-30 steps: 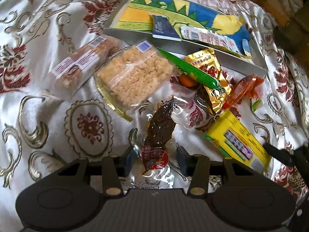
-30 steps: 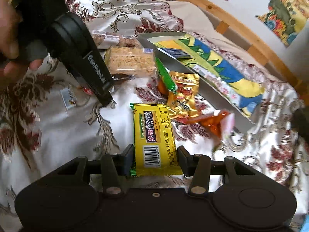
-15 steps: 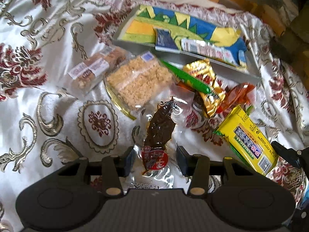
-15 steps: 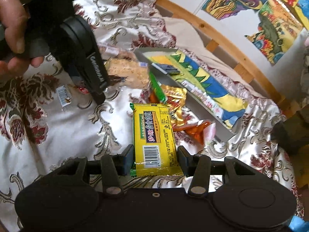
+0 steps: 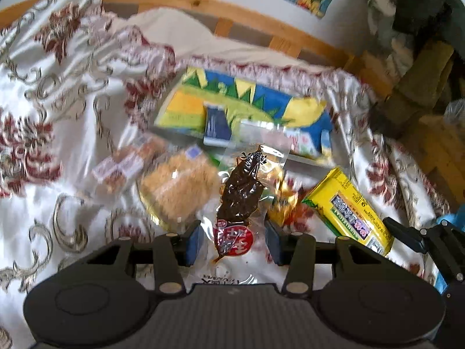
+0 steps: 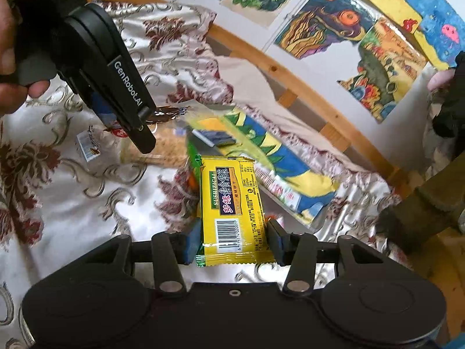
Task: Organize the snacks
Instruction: 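Lift both held snacks and carry them over the tray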
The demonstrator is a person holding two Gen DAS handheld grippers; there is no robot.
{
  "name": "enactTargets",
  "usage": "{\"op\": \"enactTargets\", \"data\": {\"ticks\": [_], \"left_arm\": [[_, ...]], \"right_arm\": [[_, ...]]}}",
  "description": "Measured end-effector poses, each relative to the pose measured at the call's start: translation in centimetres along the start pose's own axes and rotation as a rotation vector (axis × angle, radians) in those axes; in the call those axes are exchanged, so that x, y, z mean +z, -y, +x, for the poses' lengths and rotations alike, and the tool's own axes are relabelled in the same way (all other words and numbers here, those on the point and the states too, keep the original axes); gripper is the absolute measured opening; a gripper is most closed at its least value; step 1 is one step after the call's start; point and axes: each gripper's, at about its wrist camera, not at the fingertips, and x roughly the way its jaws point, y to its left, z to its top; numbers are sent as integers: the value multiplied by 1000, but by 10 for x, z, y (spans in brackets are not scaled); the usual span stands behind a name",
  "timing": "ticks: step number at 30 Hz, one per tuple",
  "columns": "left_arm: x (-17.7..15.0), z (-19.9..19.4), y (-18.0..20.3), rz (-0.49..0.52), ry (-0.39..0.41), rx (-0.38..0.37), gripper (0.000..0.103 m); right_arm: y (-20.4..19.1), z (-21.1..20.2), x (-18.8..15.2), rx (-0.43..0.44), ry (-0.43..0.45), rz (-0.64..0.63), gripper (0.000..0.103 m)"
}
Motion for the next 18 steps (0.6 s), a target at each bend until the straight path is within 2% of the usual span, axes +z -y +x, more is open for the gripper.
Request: {"op": "enactTargets", "data": {"ticks": [5,10,14,18], "left_arm": [[26,3,14,39,102,16,51],[58,18,26,57,172,3,51],[81,39,38,67,223,-13,51],[101,71,51,43,206,-2,51]], "right_arm": [[21,6,19,11,47,-21,50],[44,28,26,-95,162,-99,50],[70,58,22,-185,232,-34,50],[91,90,19,-207,233,41,50]]}}
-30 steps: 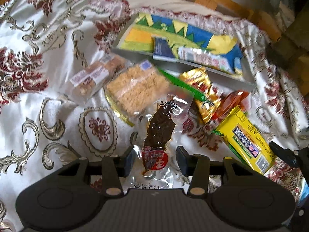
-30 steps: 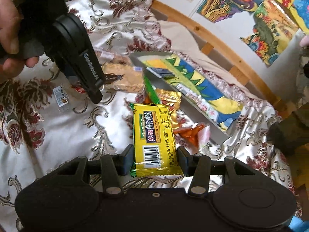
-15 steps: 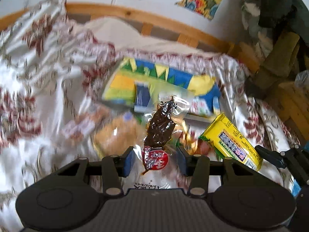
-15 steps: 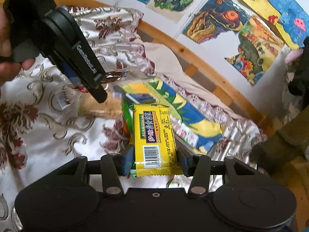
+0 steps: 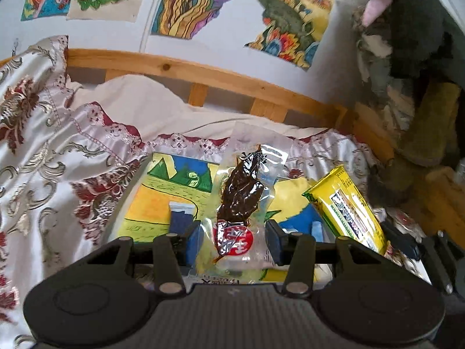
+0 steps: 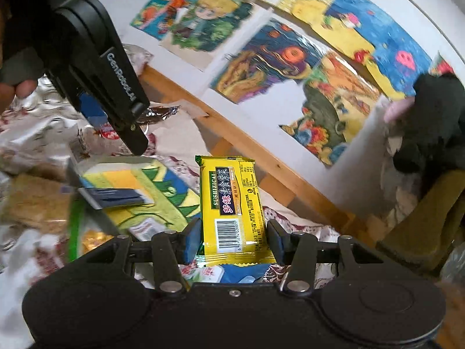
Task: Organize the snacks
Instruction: 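Lift both held snacks and carry them over the tray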
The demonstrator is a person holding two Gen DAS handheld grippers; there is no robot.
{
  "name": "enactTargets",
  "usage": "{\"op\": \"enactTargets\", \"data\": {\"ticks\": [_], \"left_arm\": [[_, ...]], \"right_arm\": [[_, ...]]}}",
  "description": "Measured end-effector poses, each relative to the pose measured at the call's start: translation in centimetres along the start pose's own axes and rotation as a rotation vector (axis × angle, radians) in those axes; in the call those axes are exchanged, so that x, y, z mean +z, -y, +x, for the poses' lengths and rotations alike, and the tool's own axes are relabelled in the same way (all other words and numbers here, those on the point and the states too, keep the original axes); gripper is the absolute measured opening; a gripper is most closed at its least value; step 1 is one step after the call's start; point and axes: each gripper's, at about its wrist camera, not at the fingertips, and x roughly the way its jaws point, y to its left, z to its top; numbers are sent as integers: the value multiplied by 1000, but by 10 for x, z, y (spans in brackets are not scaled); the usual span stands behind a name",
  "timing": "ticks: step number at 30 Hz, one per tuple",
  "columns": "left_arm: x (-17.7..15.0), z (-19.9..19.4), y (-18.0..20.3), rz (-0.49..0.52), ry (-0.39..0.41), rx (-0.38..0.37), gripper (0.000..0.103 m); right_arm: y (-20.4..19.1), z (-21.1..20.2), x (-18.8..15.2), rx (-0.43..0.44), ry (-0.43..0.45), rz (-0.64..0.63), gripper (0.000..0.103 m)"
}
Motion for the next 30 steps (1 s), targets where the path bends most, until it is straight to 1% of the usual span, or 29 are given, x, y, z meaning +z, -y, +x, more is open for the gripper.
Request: {"op": "enactTargets", "data": {"ticks": [5,8,12,17,21,25,30], "left_arm": [[8,44,18,-15,-37,-2,51],[10,70,28,-16,-66,-1,51],[5,98,32,-57,-126,-9,51],[-3,127,33,-62,-193,40,51],[-10,143,37,-54,-246,89,51],[-16,150,44,-14,-281,121,51],[-18,153,50,14,-303,128,51]], "right_arm": [[8,28,-9,1,-12,49,50],[11,45,-16,14,-54,99,50],[11,67,-30,39,-131,152,50],[15,89,-43,73,-214,220,50],[19,99,-49,83,-261,256,51],[23,104,-56,87,-314,317,51],[23,104,-57,93,-323,329,51]]}}
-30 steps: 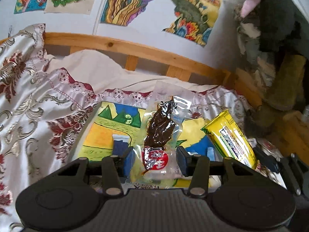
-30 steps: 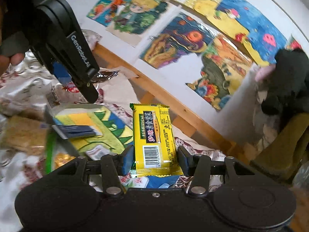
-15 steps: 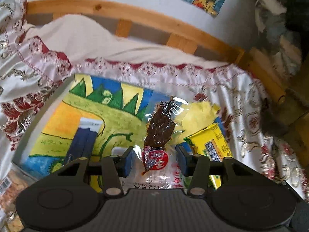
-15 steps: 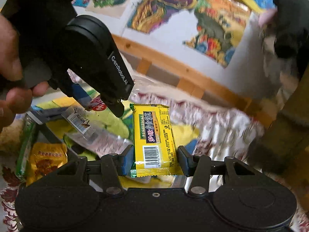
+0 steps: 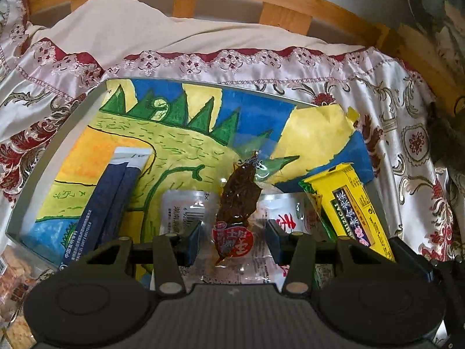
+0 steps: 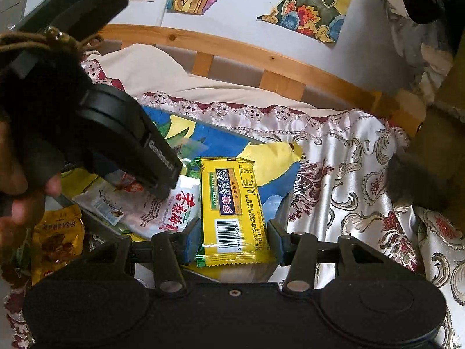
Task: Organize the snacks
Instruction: 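Lift both held snacks and carry them over the tray, then lower both snacks into the tray and open both grippers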
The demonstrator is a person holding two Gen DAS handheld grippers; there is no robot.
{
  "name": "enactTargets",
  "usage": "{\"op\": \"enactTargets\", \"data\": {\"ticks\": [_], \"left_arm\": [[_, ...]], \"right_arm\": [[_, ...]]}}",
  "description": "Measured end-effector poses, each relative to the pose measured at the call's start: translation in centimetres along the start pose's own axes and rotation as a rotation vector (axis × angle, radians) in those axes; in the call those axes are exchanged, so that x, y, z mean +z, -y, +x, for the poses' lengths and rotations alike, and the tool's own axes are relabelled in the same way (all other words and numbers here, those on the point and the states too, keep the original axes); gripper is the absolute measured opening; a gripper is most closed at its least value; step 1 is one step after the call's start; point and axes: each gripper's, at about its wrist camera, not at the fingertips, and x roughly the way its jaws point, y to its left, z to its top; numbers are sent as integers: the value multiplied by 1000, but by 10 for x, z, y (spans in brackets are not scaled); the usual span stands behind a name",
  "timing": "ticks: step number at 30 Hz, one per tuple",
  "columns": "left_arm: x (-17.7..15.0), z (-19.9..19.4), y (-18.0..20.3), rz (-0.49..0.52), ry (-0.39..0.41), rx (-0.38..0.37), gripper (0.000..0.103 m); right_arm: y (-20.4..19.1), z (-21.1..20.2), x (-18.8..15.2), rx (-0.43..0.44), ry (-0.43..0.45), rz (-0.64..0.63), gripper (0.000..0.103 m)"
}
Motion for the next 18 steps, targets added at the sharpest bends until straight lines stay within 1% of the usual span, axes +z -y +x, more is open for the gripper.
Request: {"op": "enactTargets", "data": {"ticks": [3,8,9,11,13,15,18], "left_arm": [[0,2,3,14,-21,16,52],[-1,2,5,30,-28,18,56],[0,2,5,31,-32,18,59],[1,-1,3,21,-44,17,78],[1,-6,0,-3,-41,19,81],[1,-12,-2,-9,-42,15,81],[1,-26,-6,-13,-25,24,84]], "right_arm": [[0,1,0,2,-8,3,51],[1,3,0,4,-15,16,53],[1,2,0,9,-11,21,55],[1,1,-1,15,-4,30,73],[1,-1,-2,21,10,33,79],[0,-3,-1,16,14,31,80],[0,-11,1,10,37,39,87]]}}
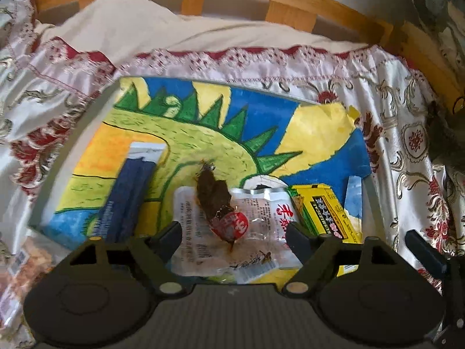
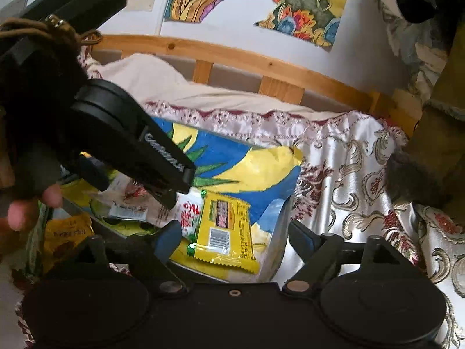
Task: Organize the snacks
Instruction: 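Lower both snacks into the tray and open both grippers, then raise both open tools away from the tray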
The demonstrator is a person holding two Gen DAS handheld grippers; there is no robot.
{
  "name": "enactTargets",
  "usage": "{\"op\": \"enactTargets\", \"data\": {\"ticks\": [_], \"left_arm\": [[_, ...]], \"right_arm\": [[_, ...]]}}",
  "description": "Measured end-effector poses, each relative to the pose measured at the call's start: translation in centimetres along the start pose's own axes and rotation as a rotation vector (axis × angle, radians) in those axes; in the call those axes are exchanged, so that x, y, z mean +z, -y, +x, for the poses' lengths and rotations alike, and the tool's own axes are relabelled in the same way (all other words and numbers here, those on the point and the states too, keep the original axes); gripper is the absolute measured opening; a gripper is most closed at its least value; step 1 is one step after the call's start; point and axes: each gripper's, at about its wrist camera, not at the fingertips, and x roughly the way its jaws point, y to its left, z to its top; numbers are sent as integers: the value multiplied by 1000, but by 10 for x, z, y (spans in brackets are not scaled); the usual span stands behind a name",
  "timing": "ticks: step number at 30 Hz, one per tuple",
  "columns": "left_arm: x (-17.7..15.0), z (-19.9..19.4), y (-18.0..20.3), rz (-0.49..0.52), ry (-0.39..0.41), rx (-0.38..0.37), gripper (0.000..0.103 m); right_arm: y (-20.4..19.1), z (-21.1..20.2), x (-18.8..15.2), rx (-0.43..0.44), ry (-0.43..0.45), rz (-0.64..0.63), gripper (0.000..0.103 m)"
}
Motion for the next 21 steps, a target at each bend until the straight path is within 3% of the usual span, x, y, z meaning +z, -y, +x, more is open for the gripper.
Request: {"op": "enactTargets", "data": {"ticks": [8,13,21], "left_arm": [[-13,-60,-20,-6,136,-4,98],[-30,-102,-38,-11,232,11,101],[-68,-169,-68,-11,309,32,102]], "right_arm": [[8,-42,11,11,105,58,96],[15,-73,16,28,147,114,98],[15,-131,21,15,240,128,102]]}}
